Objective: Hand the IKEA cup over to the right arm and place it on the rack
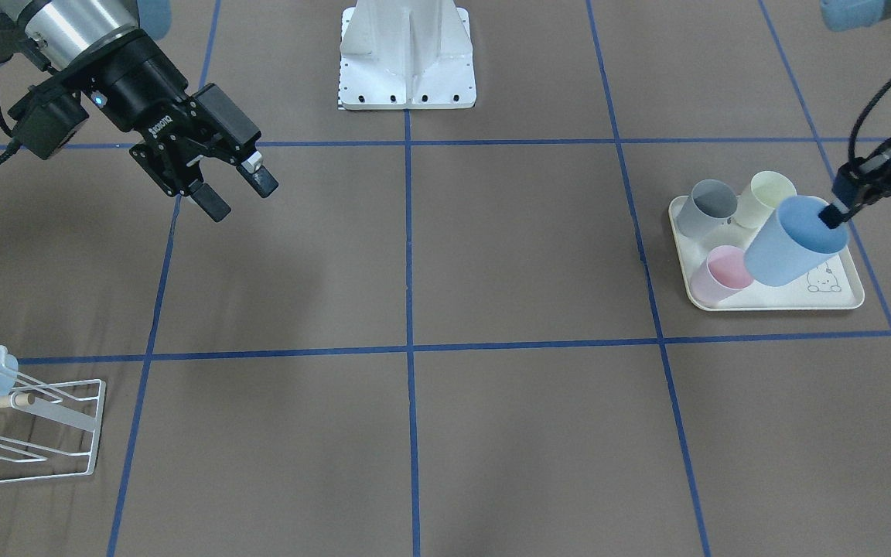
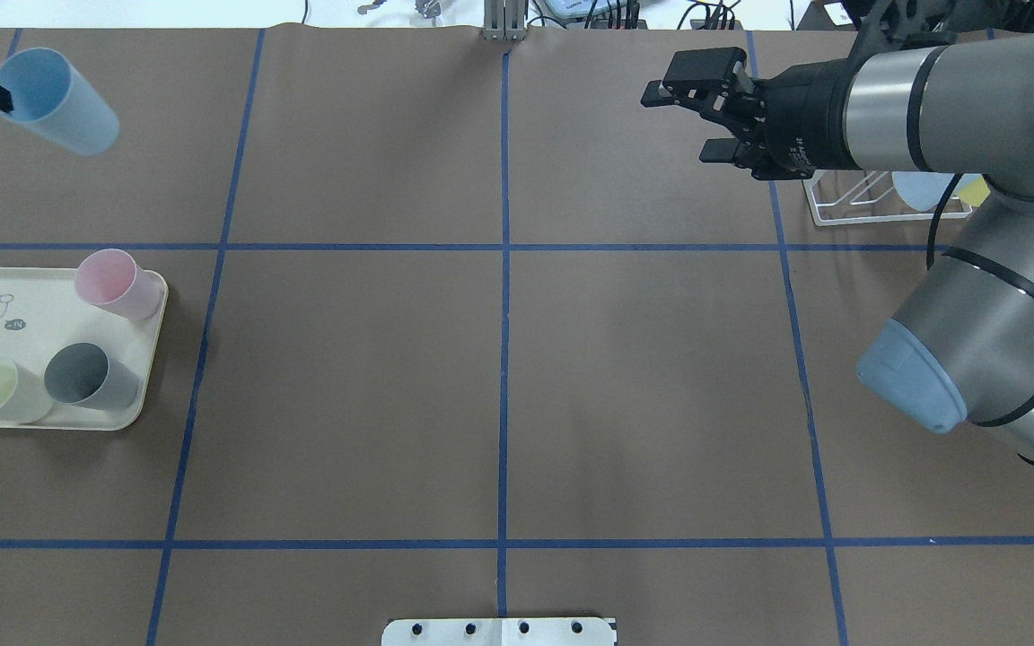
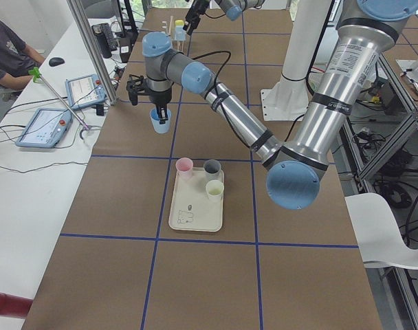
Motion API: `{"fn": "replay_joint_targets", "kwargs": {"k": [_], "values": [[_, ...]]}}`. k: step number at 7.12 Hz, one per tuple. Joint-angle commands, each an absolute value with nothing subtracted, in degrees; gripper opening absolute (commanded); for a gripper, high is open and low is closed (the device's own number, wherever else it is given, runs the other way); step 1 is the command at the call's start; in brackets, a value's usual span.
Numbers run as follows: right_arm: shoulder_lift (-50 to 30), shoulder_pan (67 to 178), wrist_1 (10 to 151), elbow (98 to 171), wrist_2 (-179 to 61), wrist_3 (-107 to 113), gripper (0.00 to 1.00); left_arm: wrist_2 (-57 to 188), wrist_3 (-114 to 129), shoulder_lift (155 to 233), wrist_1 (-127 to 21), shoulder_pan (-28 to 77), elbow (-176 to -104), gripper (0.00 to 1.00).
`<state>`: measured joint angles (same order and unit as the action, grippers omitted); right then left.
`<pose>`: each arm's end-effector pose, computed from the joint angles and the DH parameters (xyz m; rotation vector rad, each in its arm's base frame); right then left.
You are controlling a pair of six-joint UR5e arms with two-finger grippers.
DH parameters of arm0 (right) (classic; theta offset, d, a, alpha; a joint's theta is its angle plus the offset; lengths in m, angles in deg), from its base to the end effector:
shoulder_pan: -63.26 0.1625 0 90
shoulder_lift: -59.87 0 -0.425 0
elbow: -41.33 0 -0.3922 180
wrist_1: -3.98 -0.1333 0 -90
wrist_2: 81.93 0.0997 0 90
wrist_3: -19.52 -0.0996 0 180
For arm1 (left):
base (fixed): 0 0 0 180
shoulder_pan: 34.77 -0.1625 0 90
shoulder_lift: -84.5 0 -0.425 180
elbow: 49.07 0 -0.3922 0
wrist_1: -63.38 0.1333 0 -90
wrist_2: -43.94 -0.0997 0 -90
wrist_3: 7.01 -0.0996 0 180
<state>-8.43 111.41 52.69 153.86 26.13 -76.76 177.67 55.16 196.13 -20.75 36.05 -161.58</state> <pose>-0.2842 -0.4708 0.1918 0.2947 -1.4905 0.5289 0.1234 -0.5510 0.2792 0.0029 0.9761 -0.4358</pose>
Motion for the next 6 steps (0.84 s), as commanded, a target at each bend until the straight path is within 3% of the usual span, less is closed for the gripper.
{"fn": "replay_joint_targets", "kwargs": {"k": [1,6], "values": [[-8.6,111.2,43.4,151.3,25.8,-85.6,1.00,176.5,82.8,195.9,-42.0,28.6,-161.6,0.00],[-8.5,107.8,33.1,150.5,19.0,-96.9,1.00,145.3,122.0,195.9,-76.6,5.9,-159.8,0.00]]}}
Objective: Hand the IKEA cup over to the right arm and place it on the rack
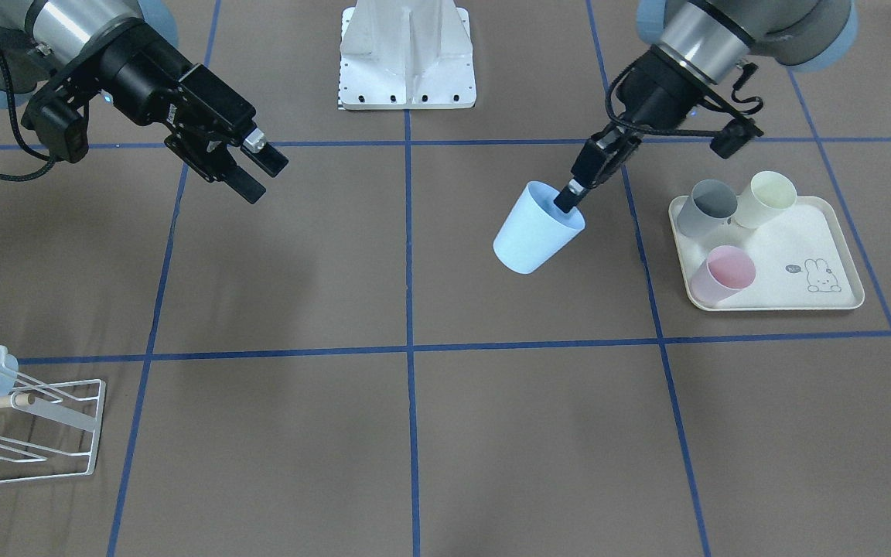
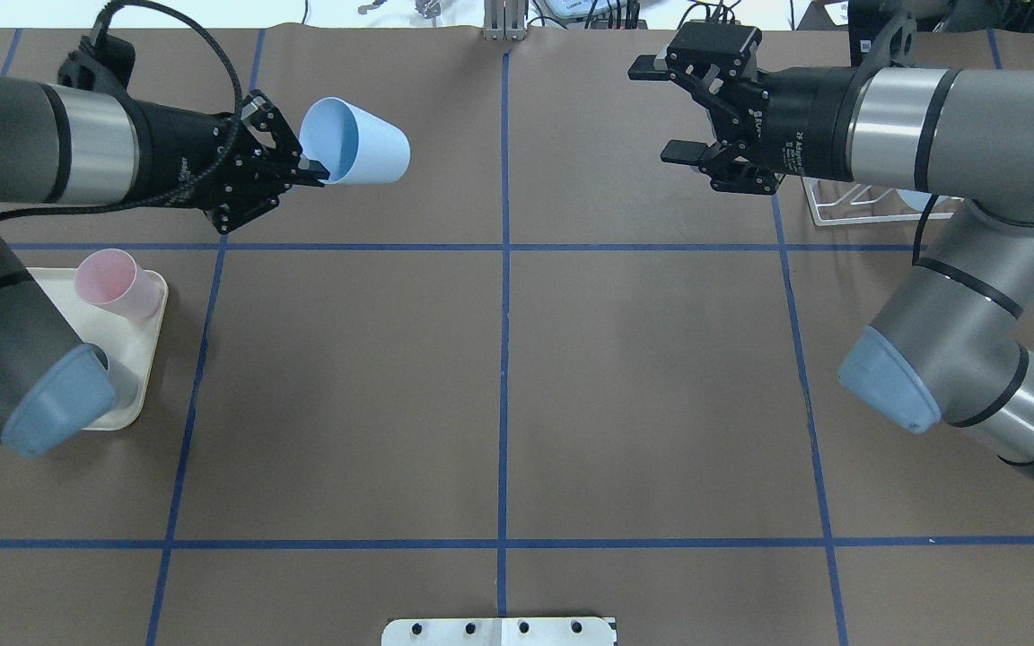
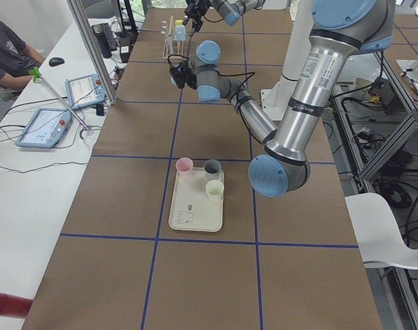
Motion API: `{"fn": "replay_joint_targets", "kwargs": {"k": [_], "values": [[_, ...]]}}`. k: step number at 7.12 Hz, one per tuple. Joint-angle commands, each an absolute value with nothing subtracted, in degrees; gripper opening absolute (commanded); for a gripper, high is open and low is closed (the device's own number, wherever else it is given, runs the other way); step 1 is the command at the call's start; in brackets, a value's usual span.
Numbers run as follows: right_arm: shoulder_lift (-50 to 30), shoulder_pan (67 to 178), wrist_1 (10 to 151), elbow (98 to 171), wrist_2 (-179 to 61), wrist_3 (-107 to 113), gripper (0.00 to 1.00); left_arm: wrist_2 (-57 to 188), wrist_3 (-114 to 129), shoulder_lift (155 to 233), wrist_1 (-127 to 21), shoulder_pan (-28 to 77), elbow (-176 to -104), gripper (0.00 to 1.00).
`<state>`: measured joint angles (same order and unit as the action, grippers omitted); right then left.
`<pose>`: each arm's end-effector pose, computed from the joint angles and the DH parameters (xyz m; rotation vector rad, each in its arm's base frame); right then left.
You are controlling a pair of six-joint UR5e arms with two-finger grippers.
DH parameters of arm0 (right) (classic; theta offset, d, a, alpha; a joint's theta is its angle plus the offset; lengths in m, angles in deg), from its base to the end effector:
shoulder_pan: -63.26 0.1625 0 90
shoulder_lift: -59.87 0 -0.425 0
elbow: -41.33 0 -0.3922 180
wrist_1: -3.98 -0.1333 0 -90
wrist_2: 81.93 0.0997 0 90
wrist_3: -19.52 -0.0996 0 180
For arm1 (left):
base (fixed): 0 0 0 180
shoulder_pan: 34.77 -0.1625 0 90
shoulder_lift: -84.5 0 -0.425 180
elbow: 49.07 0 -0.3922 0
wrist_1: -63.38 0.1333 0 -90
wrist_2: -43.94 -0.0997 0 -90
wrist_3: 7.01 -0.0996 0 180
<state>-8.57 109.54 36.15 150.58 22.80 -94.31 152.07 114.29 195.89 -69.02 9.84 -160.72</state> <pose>-0.2905 -0.4600 0.1884 0.1503 -1.7587 0.6805 0.3154 -0.4548 0.1987 -0.0852 1.5498 -0.8263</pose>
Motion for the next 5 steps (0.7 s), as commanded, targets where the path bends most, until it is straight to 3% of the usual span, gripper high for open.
{"fn": "replay_joint_targets", "kwargs": {"k": [1,5], "values": [[-8.5,104.5,30.0,150.5,14.2,-97.6,1.00,139.5,129.1,195.9,-85.2,4.3,-157.3,0.00],[-8.4,99.6,26.7,150.3,8.8,-99.3,1.00,120.2,138.3,195.9,-113.1,-5.0,-148.8,0.00]]}}
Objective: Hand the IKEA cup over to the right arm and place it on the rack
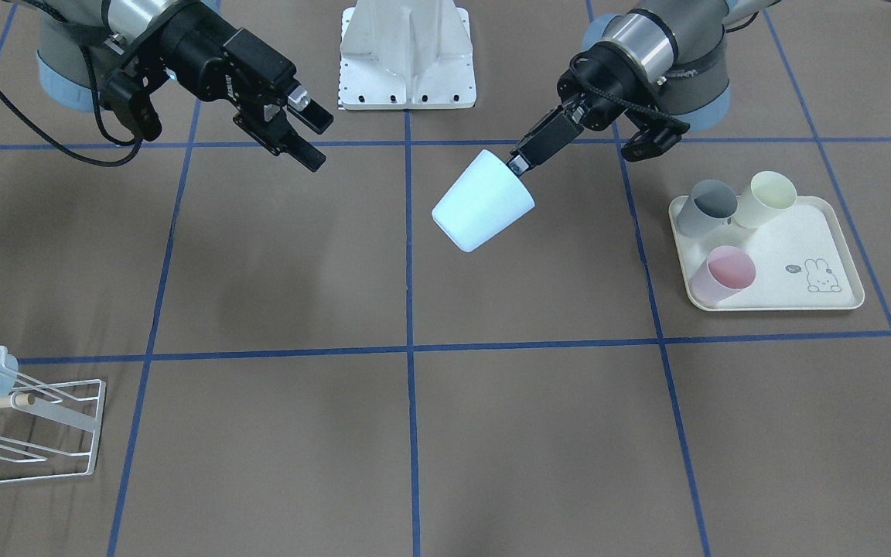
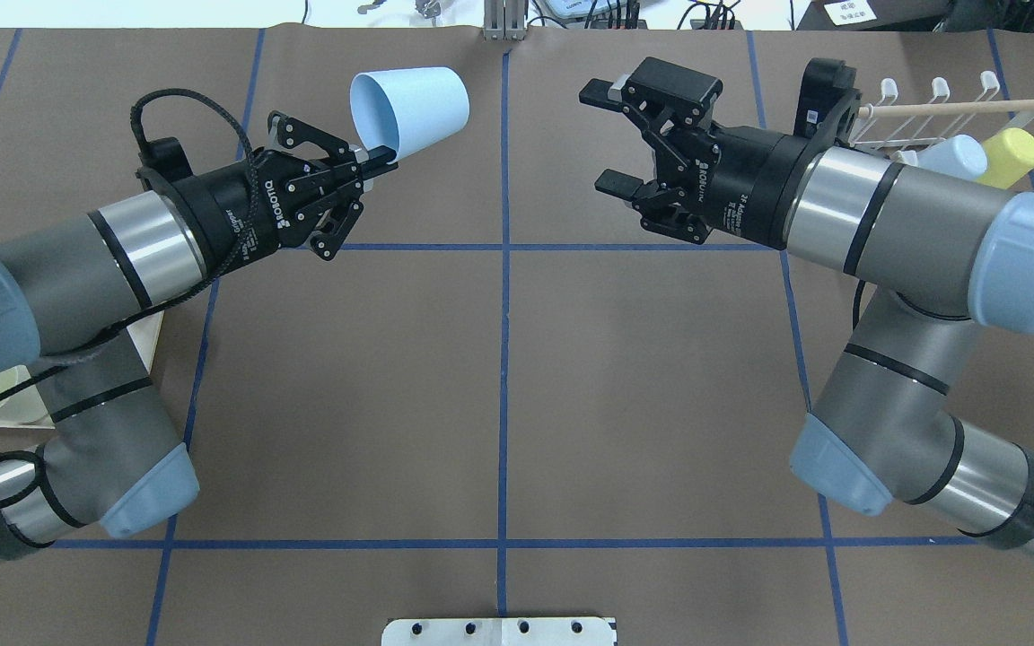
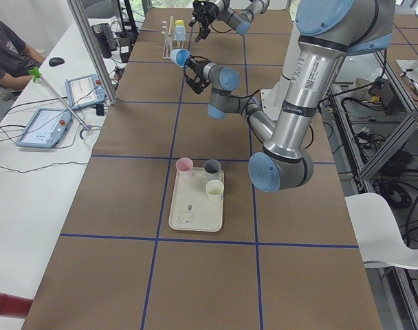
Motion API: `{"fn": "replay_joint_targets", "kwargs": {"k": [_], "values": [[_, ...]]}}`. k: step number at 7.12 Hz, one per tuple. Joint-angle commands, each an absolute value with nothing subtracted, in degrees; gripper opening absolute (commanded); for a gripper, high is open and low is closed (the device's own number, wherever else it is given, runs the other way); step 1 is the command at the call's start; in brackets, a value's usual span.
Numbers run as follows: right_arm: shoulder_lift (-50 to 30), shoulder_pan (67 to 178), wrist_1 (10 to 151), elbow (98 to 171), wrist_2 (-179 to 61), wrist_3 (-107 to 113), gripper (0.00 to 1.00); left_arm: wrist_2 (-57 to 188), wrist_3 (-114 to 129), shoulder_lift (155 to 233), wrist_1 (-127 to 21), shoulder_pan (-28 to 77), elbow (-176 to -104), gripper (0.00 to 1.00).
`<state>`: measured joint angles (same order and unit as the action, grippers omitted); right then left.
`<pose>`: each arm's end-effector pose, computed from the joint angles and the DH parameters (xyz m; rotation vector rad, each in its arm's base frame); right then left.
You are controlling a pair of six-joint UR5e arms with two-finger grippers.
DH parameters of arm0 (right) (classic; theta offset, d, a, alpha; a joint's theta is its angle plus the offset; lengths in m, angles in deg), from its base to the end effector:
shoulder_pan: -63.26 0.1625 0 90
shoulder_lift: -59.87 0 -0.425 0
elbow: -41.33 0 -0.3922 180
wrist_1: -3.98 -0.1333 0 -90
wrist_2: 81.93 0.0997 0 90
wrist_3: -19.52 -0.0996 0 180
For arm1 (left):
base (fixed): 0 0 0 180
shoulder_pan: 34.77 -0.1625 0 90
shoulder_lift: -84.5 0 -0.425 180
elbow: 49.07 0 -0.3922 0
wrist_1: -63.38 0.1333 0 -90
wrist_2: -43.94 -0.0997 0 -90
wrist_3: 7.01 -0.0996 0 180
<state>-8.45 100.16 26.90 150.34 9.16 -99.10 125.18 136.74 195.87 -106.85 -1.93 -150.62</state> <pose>-0.3360 -0.4166 0.1764 0.1275 -1.9496 0.7557 0.3693 -0.4151 0.2148 -0.2832 2.1333 -1.0926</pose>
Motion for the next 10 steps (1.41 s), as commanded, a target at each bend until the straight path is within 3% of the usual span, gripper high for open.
{"fn": "replay_joint_targets", "kwargs": {"k": [1,5,10], "values": [[-8.0,99.3,26.7,150.1,8.8,-99.4,1.00,116.8,137.8,196.6,-115.2,-9.0,-147.6,0.00],[-7.7,98.2,26.7,149.3,8.8,-99.2,1.00,110.0,137.6,200.6,-115.5,-16.0,-147.2,0.00],[-7.7,96.6,26.7,148.5,8.8,-99.1,1.00,109.9,137.5,203.1,-115.0,-16.4,-145.8,0.00]]}}
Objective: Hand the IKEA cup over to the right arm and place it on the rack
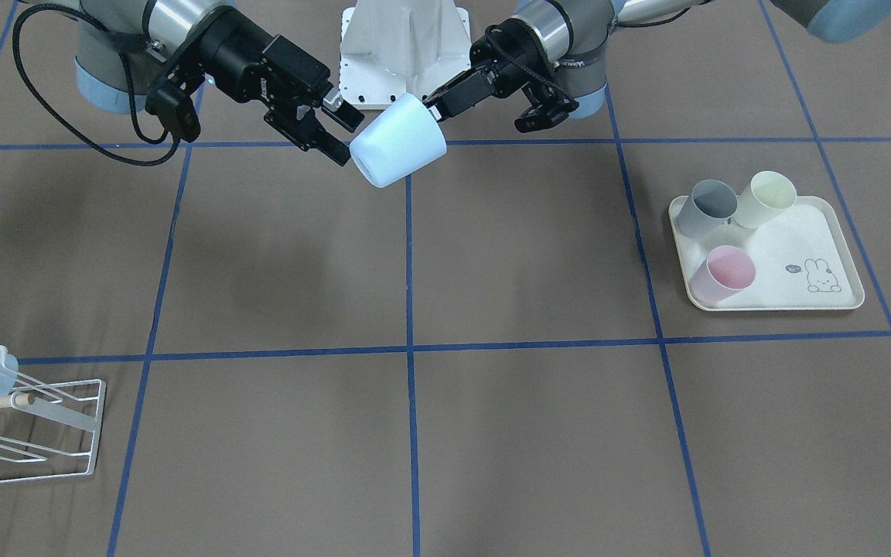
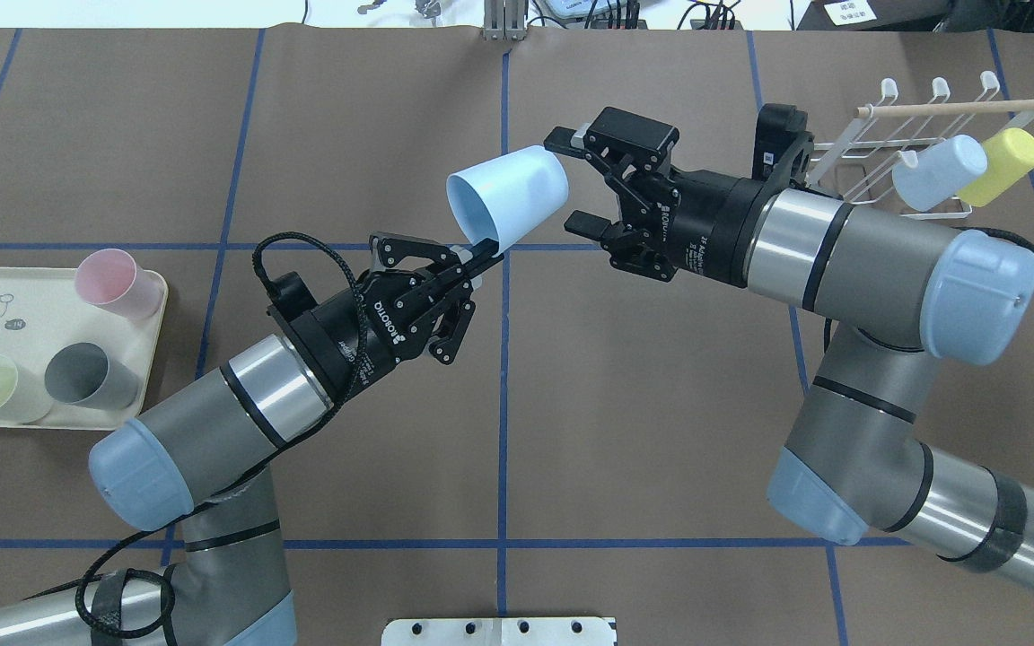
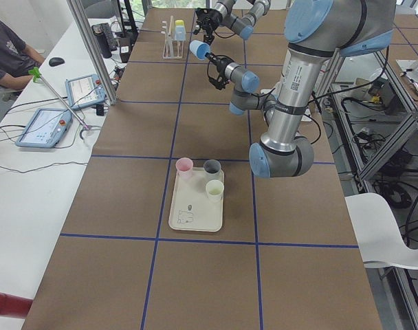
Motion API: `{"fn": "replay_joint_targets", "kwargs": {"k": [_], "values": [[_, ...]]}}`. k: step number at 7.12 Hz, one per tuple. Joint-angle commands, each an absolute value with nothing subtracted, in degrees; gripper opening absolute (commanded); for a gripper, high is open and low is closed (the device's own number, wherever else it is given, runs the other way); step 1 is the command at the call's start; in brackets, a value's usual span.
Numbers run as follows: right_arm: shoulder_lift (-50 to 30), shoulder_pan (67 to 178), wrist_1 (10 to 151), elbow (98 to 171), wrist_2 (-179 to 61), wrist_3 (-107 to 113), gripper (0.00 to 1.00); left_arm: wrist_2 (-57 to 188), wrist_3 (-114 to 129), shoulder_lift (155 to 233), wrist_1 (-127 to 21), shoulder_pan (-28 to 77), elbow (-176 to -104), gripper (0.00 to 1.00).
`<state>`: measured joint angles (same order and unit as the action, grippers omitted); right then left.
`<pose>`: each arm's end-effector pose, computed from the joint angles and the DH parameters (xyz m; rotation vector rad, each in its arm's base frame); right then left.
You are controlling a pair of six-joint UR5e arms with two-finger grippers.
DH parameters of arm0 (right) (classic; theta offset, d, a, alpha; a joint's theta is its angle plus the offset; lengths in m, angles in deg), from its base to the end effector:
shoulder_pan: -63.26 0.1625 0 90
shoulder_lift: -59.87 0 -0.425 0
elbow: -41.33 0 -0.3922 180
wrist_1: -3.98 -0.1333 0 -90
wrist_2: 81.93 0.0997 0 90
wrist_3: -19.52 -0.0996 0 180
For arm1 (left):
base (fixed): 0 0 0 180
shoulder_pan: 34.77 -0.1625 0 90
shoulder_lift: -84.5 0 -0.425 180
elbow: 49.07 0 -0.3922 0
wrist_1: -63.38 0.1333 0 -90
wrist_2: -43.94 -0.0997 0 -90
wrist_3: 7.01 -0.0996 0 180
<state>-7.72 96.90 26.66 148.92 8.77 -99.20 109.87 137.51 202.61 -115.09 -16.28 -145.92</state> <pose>-0.3663 -0.4024 0.1785 0.0746 -1.9386 0.7287 0.4595 -0.3370 0.1793 -0.4662 2.2974 -1.1446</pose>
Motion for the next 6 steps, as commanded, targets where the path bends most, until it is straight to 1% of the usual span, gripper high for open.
{"fn": "replay_joint_targets", "kwargs": {"k": [1,6], "values": [[-7.7,96.5,26.7,148.5,8.8,-99.2,1.00,109.9,137.5,203.1,-114.9,-16.4,-145.7,0.00],[-7.6,96.0,26.7,147.9,8.7,-99.0,1.00,107.4,137.4,204.2,-114.9,-18.6,-144.8,0.00]]}}
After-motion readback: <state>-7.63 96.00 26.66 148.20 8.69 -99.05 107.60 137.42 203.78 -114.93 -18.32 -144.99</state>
